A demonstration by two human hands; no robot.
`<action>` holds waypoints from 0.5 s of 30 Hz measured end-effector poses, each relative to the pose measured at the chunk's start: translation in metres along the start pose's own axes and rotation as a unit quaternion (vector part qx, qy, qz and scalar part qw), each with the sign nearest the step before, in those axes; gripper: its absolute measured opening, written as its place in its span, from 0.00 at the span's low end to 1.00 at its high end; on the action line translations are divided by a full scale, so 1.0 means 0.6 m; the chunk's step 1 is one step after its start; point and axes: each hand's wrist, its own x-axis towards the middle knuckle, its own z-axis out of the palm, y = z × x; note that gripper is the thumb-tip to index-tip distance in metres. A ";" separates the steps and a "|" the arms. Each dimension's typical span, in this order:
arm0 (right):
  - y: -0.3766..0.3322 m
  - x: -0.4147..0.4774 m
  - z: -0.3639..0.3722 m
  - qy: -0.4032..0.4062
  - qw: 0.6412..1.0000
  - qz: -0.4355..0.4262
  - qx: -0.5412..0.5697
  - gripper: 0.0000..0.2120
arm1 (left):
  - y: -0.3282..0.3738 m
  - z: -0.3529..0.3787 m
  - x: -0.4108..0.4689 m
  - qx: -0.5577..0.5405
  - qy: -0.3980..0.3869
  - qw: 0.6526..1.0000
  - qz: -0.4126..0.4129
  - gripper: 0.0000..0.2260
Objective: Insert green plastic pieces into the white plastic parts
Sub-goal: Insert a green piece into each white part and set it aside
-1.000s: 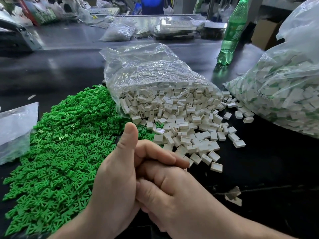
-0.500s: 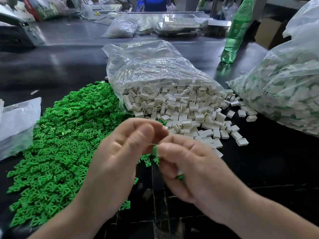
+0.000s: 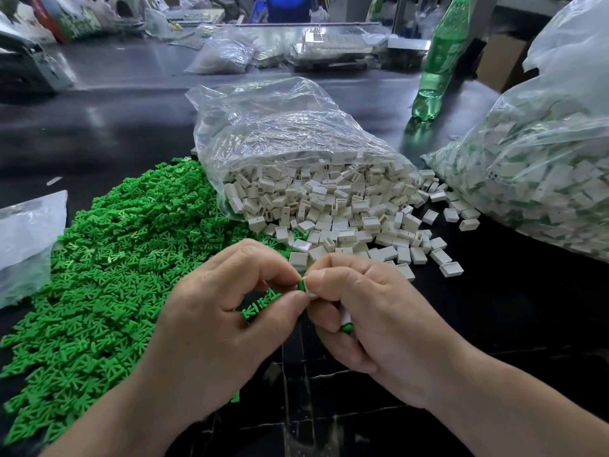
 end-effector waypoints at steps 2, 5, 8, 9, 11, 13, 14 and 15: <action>0.001 0.001 -0.002 -0.013 1.000 0.006 0.013 0.07 | 0.001 0.002 -0.001 -0.007 0.009 1.000 0.008 0.06; -0.008 0.002 -0.013 -0.071 0.990 -0.043 0.114 0.04 | -0.005 0.004 -0.004 -0.021 0.005 1.000 0.002 0.07; -0.028 0.006 -0.036 -0.092 0.957 -0.106 0.255 0.04 | -0.016 0.009 -0.008 0.051 -0.047 0.998 -0.008 0.15; -0.033 0.007 -0.041 -0.076 0.953 -0.106 0.272 0.05 | -0.019 0.011 -0.008 0.097 -0.079 0.992 -0.002 0.19; -0.037 0.010 -0.049 -0.029 0.959 -0.094 0.268 0.05 | -0.022 0.020 -0.008 0.167 -0.140 0.976 0.026 0.22; -0.034 0.014 -0.053 0.010 0.965 -0.072 0.254 0.04 | -0.023 0.027 -0.007 0.207 -0.185 0.959 0.058 0.21; -0.032 0.016 -0.054 0.023 0.968 -0.060 0.242 0.04 | -0.023 0.029 -0.006 0.224 -0.201 0.951 0.066 0.20; -0.029 0.017 -0.055 0.035 0.973 -0.049 0.224 0.05 | -0.024 0.030 -0.005 0.239 -0.210 0.945 0.071 0.20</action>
